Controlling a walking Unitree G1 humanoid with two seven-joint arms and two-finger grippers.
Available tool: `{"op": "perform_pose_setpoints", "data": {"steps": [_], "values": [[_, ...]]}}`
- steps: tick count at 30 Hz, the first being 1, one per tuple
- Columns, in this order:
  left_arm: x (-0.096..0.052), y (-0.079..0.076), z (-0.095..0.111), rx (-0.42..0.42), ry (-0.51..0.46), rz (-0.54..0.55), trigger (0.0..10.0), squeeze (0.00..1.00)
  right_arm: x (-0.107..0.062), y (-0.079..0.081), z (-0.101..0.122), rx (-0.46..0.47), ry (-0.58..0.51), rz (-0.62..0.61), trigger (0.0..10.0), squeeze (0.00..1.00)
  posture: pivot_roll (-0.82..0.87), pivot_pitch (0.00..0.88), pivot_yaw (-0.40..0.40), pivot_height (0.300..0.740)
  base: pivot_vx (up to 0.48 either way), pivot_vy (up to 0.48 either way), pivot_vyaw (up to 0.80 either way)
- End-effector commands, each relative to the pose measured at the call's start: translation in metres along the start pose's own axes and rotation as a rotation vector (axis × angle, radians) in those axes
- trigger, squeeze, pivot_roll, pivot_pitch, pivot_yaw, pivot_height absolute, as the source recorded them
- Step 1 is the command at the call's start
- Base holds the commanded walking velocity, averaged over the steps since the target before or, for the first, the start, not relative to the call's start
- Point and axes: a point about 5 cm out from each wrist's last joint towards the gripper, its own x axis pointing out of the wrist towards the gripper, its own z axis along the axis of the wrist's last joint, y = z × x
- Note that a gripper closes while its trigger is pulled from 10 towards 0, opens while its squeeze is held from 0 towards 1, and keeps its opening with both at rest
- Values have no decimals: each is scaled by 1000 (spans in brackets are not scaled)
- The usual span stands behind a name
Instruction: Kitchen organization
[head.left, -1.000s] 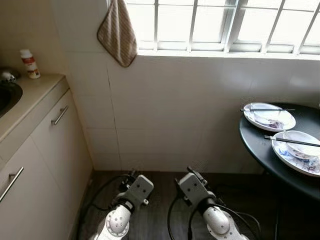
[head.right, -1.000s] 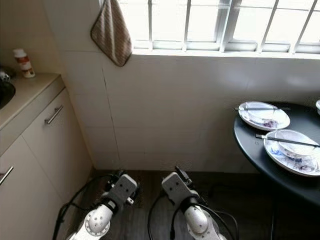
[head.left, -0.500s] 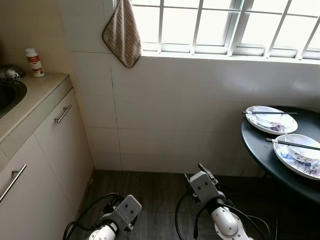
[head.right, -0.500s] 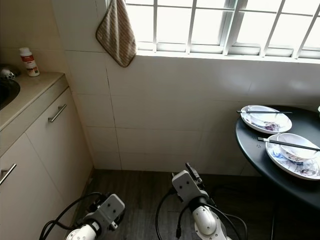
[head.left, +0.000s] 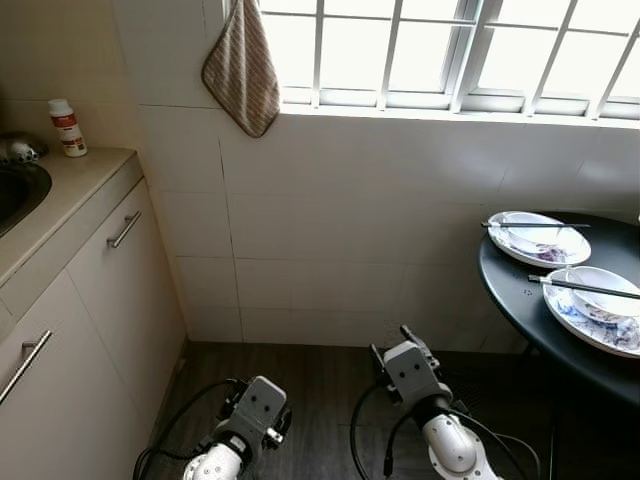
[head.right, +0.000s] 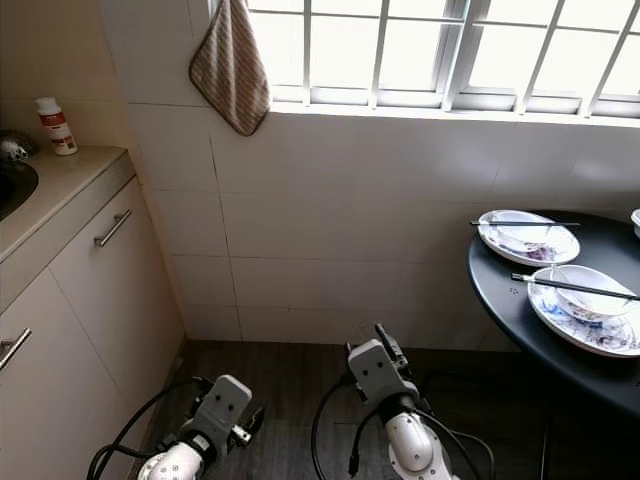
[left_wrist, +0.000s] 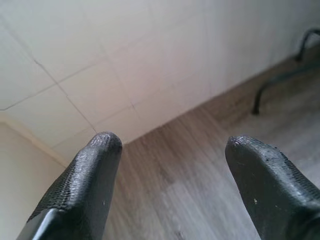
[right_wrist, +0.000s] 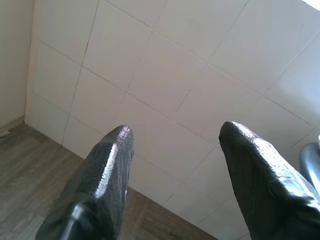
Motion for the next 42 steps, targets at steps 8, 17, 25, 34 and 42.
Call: {"op": "perform_pose_setpoints", "data": {"steps": [8,17,25,34,42], "values": [[-4,8,-2,44,0,33,10000,0,4,-6,-1,38,2,-13,10000,0,-57,0,-46,740,0,0,0],[-14,18,2,126,-29,137,10000,0,4,-11,5,44,-31,-18,10000,0,-47,0,-49,740,0,0,0],[-11,17,5,99,-27,151,10000,0,8,-10,19,230,-31,-9,10000,0,-49,0,-52,740,0,0,0],[-14,15,5,85,-37,141,10000,0,-20,-5,5,97,12,61,10000,0,-62,0,-46,740,0,0,0],[-13,14,7,91,-51,119,10000,0,-18,0,8,99,16,75,10000,0,-63,0,-35,740,0,0,0]]}}
